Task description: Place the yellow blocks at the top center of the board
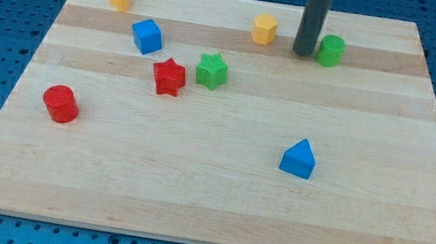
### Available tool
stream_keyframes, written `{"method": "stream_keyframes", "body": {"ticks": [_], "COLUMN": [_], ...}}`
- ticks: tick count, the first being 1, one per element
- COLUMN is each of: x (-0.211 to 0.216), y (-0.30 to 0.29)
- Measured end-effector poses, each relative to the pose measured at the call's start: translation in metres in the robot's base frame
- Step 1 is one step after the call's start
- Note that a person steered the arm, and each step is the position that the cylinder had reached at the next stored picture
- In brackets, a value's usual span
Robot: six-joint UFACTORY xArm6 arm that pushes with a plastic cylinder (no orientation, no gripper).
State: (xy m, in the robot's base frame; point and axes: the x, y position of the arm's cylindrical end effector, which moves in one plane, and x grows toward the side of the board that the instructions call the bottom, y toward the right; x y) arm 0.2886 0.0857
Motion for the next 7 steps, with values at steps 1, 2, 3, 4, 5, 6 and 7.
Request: {"method": "stream_keyframes", "body": {"ticks": [1,2,3,4,5,6,7], "x": [-0.017,-0.020,0.002,0.004,0.004,0.004,0.000], "y": [-0.020,-0.041,-0.037,-0.047,-0.069,-0.090,-0.090]}}
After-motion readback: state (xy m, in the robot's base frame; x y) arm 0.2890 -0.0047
